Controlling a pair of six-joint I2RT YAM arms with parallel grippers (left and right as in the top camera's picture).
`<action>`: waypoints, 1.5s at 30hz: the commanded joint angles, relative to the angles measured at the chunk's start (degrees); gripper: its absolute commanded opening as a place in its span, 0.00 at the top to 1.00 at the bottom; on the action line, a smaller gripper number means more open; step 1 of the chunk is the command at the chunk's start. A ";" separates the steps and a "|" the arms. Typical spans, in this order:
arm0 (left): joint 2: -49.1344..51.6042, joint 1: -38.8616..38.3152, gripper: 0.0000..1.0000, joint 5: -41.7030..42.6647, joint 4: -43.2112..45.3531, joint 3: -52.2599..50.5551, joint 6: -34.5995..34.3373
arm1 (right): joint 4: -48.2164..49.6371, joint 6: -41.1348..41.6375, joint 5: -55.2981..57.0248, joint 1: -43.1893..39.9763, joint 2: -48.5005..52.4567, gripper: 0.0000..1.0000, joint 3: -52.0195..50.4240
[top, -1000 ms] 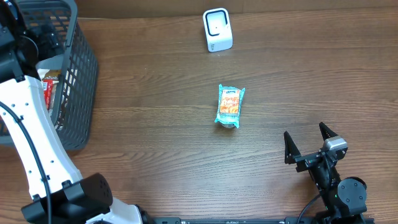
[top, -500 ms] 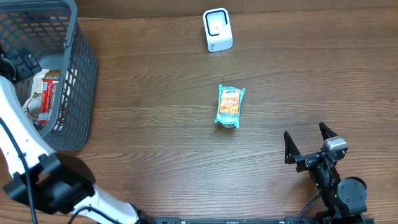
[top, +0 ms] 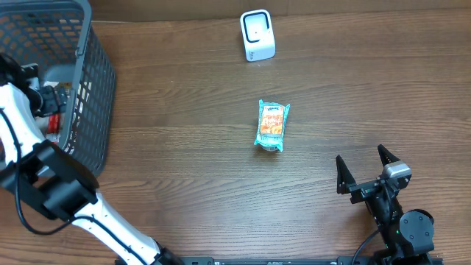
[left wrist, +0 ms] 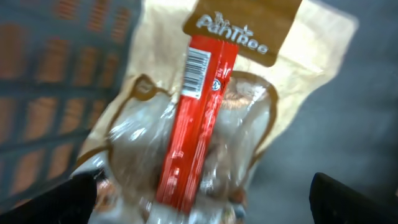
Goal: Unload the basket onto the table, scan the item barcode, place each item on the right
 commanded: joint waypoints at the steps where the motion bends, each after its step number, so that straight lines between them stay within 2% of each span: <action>1: 3.19 -0.02 0.00 1.03 0.85 1.11 4.74 | 0.17 0.22 0.07 -0.22 -0.52 0.00 -0.59; 11: 10.01 0.00 0.00 0.83 3.34 1.11 9.99 | 0.17 0.22 0.04 -0.22 -0.52 0.00 -0.59; 16: 12.28 -0.02 0.01 0.90 3.04 1.11 9.99 | 0.17 0.22 0.07 -0.22 -0.52 0.00 -0.59; 17: 12.57 -0.02 0.05 0.87 2.69 1.11 9.99 | 0.17 0.22 0.04 -0.22 -0.52 0.00 -0.59; 21: 12.57 -0.02 0.33 0.87 2.21 1.07 10.03 | 0.17 0.22 0.07 -0.22 -0.52 0.00 -0.59; 23: 12.57 -0.02 0.43 0.85 1.86 1.07 10.38 | 0.17 0.22 0.07 -0.22 -0.52 0.00 -0.59; 27: 12.55 -0.02 0.53 2.58 1.46 1.07 9.75 | 0.17 0.22 0.07 -0.22 -0.52 0.00 -0.59; 33: 12.22 -0.24 0.79 4.87 1.49 1.18 9.73 | 0.20 0.22 0.07 -0.22 -0.52 0.00 -0.59; 40: 11.13 -0.24 0.95 5.31 1.44 1.18 8.68 | 0.17 0.22 0.07 -0.22 -0.52 0.00 -0.59; 45: 7.76 -0.24 0.96 7.28 2.67 1.22 6.01 | 0.17 0.22 0.07 -0.22 -0.52 0.00 -0.59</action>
